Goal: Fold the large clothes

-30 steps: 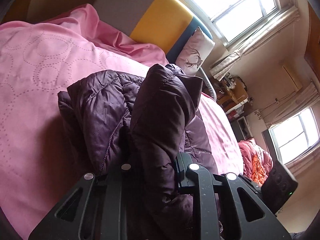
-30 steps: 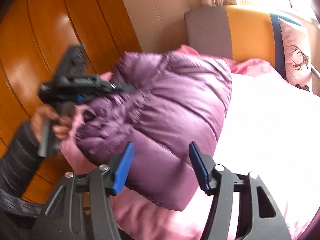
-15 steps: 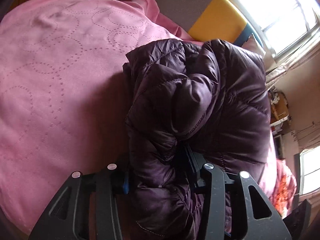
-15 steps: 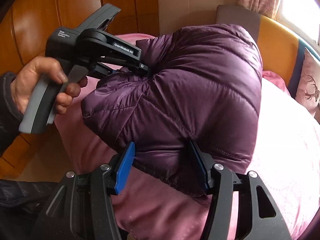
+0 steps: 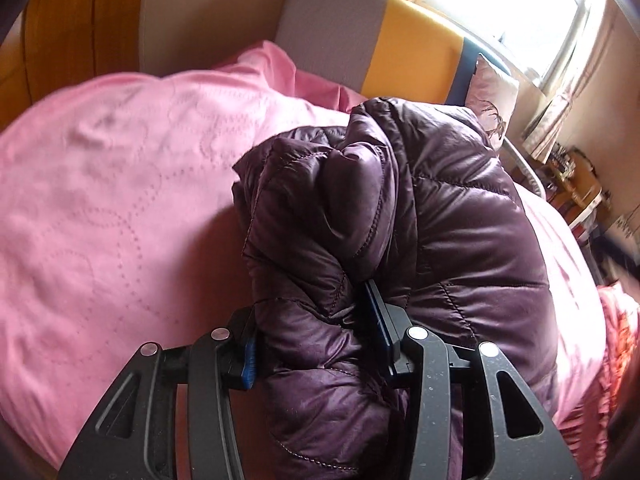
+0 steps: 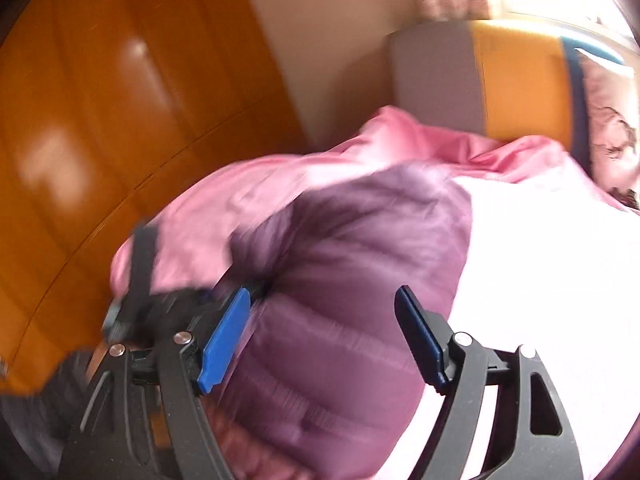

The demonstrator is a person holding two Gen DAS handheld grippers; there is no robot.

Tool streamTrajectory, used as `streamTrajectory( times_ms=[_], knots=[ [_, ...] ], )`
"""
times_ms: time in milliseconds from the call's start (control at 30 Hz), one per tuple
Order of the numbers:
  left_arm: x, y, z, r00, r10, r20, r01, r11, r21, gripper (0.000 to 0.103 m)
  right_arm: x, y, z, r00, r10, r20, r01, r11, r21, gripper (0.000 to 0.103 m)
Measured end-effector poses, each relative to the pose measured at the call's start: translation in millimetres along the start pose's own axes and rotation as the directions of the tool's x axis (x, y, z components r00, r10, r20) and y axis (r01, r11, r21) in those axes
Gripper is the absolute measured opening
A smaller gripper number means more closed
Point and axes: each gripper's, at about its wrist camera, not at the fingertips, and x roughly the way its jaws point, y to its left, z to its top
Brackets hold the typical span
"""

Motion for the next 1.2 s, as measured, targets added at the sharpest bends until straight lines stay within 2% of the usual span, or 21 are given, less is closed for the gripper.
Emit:
streamTrajectory(
  times_ms=[167,300,333,500,767,1033,1100,1200],
  knots=[
    [2,-4,-2,0.999,0.026,0.025,-0.027,0.999,0.032,0.043,43,-1,32,0.997,-0.059,-0.048,0.060,0.998,0.024,0.075],
    [1,-6,-1,0.999,0.027,0.034,-0.029,0.999,0.042,0.043,76,-6,45,0.991,-0.088,-0.099,0.092,0.995,0.037,0.075],
    [1,-5,-2,0.999,0.026,0.036,-0.028,0.999,0.044,0.043,85,3,37,0.989,-0.097,-0.112,0.102,0.994,0.038,0.075],
    [0,-6,-5,0.999,0.015,0.041,-0.017,0.999,0.046,0.043,118,-2,41,0.976,-0.146,-0.159,0.152,0.988,0.025,0.075],
    [13,4,-7,1.000,-0.014,0.028,0.013,0.999,0.034,0.043,154,-4,37,0.956,-0.176,-0.234,0.184,0.983,0.014,0.076],
    [33,25,-11,0.998,-0.069,-0.003,0.069,0.998,-0.001,0.043,200,-16,25,0.933,-0.191,-0.305,0.205,0.979,0.016,0.088],
    [38,28,-11,0.996,-0.085,-0.008,0.085,0.996,-0.013,0.043,197,-20,25,0.942,-0.167,-0.292,0.186,0.982,0.037,0.089],
    [41,37,-12,0.991,-0.133,-0.014,0.132,0.990,-0.048,0.043,169,-29,28,0.973,-0.091,-0.214,0.115,0.988,0.100,0.089]
  ],
)
